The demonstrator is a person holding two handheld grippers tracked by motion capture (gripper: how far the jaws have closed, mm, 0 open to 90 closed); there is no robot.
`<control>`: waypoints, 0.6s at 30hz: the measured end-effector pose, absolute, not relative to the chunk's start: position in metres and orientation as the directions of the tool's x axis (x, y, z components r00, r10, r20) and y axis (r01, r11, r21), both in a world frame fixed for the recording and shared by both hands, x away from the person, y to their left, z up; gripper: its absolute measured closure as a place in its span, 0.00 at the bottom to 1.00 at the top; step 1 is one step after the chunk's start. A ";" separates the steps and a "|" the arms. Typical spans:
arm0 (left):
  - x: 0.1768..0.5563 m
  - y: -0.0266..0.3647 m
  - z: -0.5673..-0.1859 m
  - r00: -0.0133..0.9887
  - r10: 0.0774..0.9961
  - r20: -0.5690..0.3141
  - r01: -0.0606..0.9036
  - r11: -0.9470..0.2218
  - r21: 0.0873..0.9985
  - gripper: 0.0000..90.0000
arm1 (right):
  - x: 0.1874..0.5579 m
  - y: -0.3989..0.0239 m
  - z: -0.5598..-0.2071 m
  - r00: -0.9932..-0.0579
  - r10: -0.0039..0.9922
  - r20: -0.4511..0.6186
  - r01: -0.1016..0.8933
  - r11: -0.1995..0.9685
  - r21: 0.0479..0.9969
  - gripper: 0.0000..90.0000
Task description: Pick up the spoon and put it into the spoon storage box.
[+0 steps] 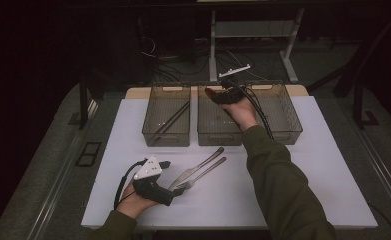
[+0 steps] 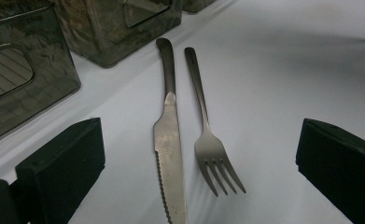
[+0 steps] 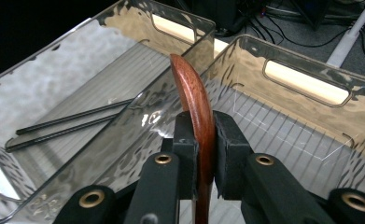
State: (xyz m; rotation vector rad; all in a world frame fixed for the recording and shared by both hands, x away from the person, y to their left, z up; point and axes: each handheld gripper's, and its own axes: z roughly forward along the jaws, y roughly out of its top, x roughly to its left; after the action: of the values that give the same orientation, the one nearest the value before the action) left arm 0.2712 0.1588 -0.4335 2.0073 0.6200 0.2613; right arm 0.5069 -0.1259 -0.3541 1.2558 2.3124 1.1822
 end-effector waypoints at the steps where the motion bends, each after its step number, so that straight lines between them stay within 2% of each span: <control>1: 0.271 0.159 -0.434 0.846 0.528 -0.074 0.317 -0.387 0.866 0.00 | 0.508 -0.126 -0.356 -0.595 0.790 0.150 0.583 0.295 0.757 0.88; 18: 0.271 0.159 -0.434 0.848 0.524 -0.075 0.315 -0.386 0.867 0.00 | 0.513 -0.119 -0.383 -0.589 0.795 0.147 0.626 0.334 0.705 0.88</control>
State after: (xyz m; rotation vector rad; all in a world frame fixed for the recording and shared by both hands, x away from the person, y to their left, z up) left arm 0.2714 0.1591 -0.4336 2.0036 0.6163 0.2574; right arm 0.5131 -0.1189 -0.3825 1.2884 2.3737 1.0989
